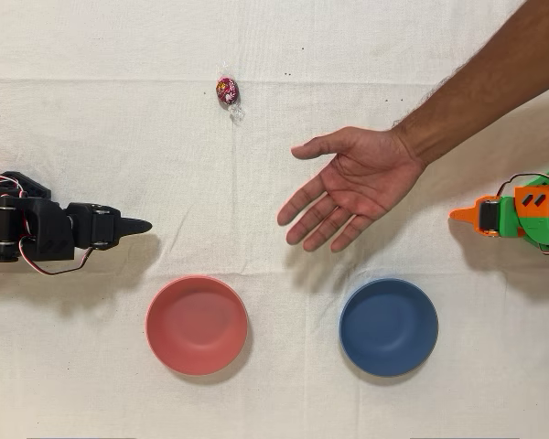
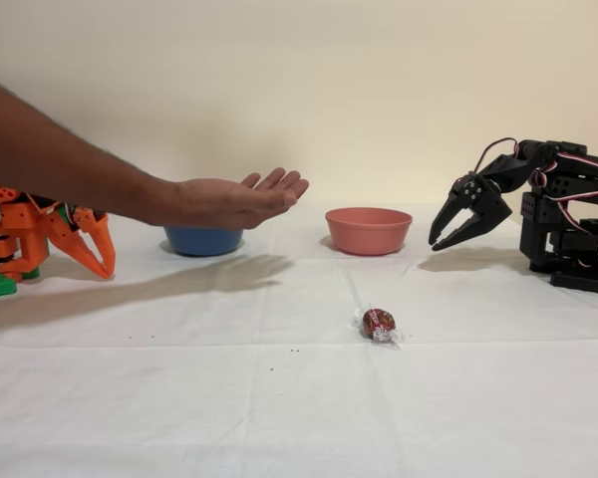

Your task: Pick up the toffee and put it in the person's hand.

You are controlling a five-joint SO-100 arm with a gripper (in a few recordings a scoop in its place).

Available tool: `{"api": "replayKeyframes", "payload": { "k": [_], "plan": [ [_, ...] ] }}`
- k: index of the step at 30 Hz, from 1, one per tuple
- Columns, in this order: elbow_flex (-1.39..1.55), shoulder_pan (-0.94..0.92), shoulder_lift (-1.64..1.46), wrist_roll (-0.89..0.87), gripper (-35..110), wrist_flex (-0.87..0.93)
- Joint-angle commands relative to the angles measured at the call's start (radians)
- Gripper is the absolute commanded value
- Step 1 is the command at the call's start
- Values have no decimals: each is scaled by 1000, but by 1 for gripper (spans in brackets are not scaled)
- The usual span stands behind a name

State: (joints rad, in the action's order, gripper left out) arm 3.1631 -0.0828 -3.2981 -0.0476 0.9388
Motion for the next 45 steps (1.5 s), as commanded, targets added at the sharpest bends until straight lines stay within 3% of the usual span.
{"api": "replayKeyframes", "payload": {
  "k": [1, 45],
  "plan": [
    [52, 5, -71, -2, 0, 11],
    [40, 3, -54, 8, 0, -29]
  ]
}}
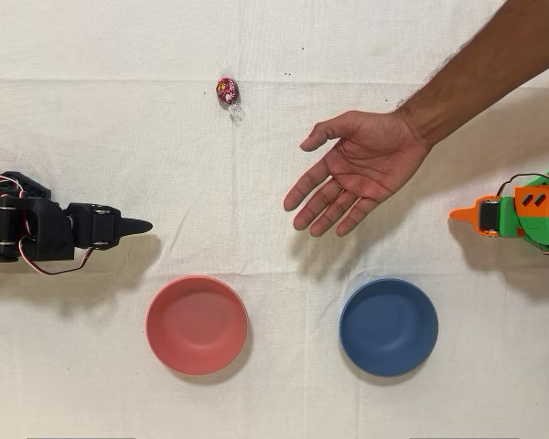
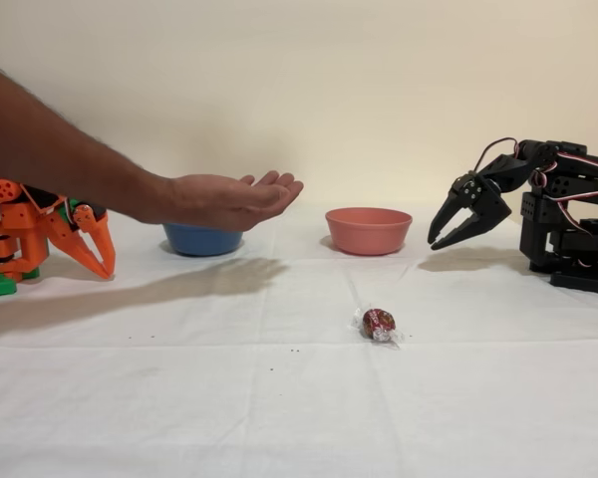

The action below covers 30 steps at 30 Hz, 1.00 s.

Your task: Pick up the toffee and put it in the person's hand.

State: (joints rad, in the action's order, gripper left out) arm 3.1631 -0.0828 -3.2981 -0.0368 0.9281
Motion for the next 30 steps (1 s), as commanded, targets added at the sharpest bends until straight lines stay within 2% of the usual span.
{"api": "replayKeyframes", "payload": {
  "k": [1, 15, 30],
  "plan": [
    [35, 3, -44, -3, 0, -25],
    [-72, 3, 66, -2, 0, -63],
    [-388, 3, 333, 25, 0, -63]
  ]
}}
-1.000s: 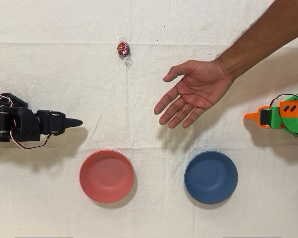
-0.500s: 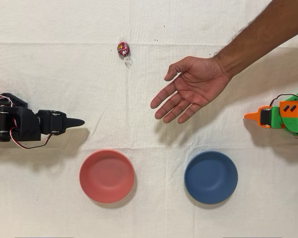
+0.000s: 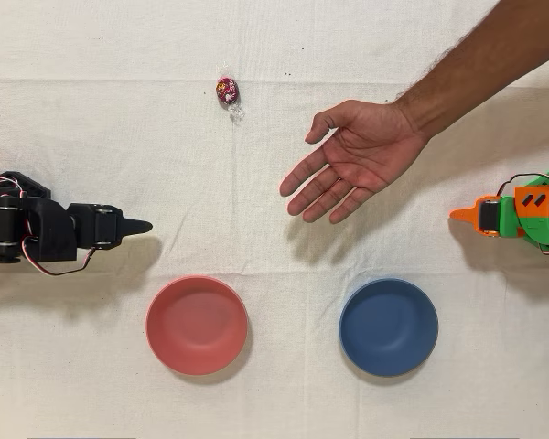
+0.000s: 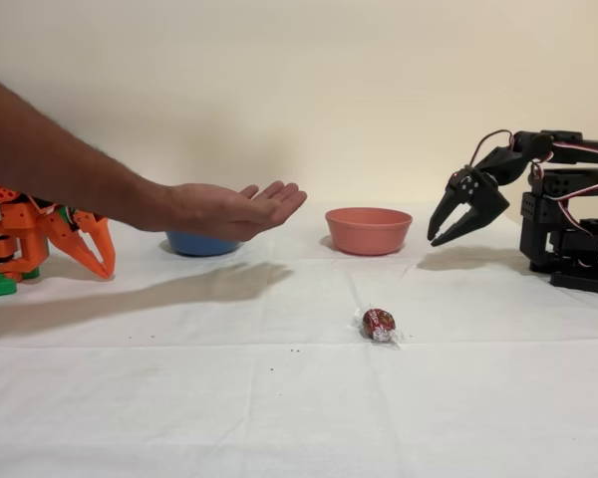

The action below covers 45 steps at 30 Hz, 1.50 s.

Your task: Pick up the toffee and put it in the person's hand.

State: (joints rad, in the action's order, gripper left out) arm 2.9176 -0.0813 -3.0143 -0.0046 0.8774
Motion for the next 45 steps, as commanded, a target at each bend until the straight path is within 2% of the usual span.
{"api": "replayKeyframes", "payload": {
  "k": [1, 12, 26, 38, 45],
  "plan": [
    [-178, 3, 81, -8, 0, -11],
    [-563, 32, 416, -5, 0, 84],
    [-980, 250, 796, -35, 0, 219],
    [-1201, 453, 1081, -77, 1, 241],
    [-1321, 523, 1236, -74, 1, 178]
  ]
}}
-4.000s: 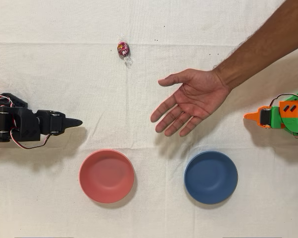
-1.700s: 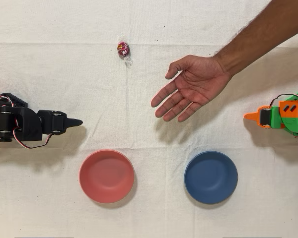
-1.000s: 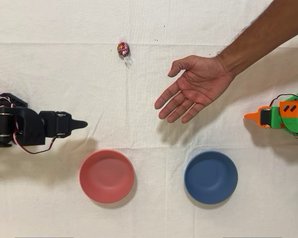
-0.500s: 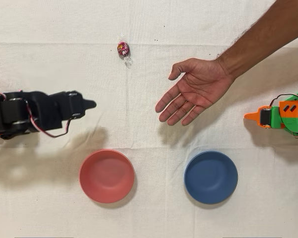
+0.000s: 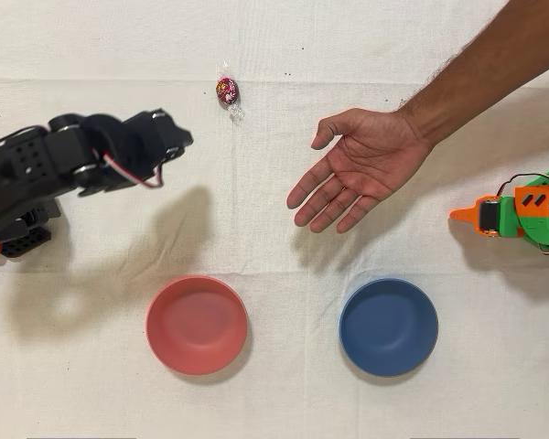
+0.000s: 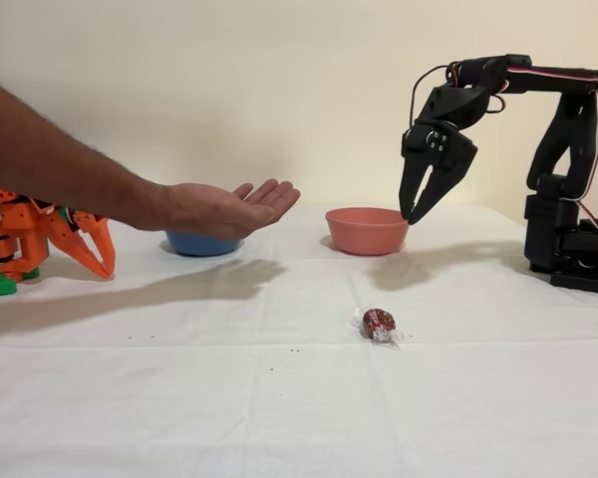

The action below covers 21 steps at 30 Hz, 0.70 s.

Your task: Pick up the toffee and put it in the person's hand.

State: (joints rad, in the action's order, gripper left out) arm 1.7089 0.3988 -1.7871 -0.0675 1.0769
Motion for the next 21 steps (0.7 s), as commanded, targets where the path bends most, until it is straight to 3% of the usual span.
{"api": "replayKeyframes", "payload": {
  "k": [1, 8, 21],
  "plan": [
    [-141, 49, 35, -11, 1, -23],
    [-318, 101, 202, -3, 1, -37],
    [-268, 173, 331, 21, 9, -163]
  ]
}}
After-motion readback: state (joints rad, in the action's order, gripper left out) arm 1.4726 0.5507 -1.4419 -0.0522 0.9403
